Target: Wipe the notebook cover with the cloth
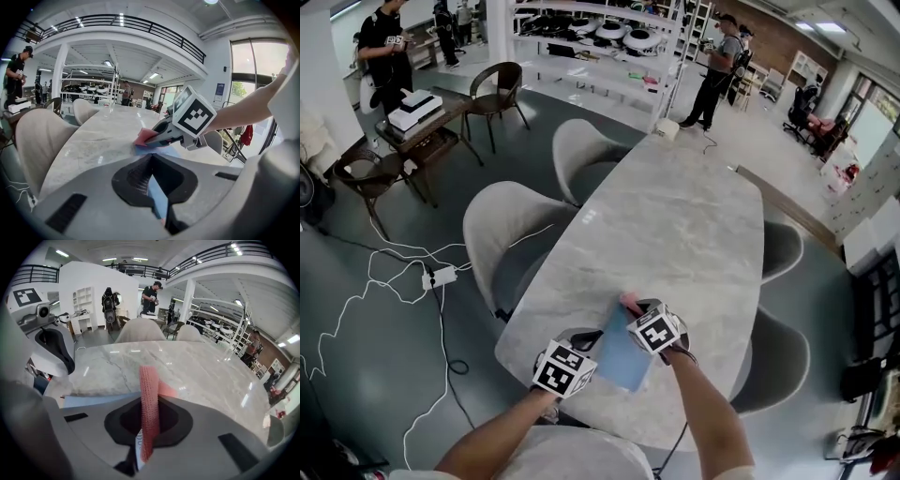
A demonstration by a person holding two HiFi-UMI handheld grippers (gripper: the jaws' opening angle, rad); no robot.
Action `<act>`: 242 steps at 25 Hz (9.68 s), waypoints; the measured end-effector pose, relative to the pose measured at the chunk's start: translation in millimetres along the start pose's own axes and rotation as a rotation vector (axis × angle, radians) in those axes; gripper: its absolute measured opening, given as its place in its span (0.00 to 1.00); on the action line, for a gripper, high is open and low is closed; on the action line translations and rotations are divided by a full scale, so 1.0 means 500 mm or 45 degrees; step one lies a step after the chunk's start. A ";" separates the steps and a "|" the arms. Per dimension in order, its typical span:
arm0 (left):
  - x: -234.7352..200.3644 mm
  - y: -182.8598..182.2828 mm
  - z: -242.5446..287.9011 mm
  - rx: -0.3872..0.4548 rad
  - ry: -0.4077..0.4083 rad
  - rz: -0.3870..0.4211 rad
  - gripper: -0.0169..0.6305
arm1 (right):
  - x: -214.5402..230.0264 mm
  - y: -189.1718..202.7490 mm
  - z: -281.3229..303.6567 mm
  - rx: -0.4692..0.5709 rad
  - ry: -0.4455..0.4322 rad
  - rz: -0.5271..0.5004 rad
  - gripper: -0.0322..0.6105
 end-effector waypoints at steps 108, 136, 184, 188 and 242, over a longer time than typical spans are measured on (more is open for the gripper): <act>-0.097 0.079 -0.063 -0.032 0.037 -0.065 0.04 | -0.077 -0.093 0.048 -0.039 0.010 -0.146 0.07; -0.114 0.106 -0.097 -0.038 0.002 -0.092 0.04 | -0.165 -0.015 0.058 -0.113 -0.140 -0.095 0.07; -0.065 0.094 -0.129 0.068 0.176 -0.022 0.04 | -0.349 0.107 -0.104 0.213 -0.082 0.346 0.07; -0.039 0.054 -0.117 0.104 0.212 0.009 0.04 | -0.320 0.121 -0.166 0.349 0.013 0.479 0.07; 0.208 -0.198 -0.057 0.233 0.064 0.158 0.04 | -0.100 0.245 -0.532 1.013 0.260 0.855 0.07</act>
Point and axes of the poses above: the fingertips, and each gripper's own axes: z forward along the fingers, x to its right, y out of its underside, the point moved 9 cm from there along -z, backward along the fingers, and after that the axes turned 14 degrees about z, right-handed, at the moved point
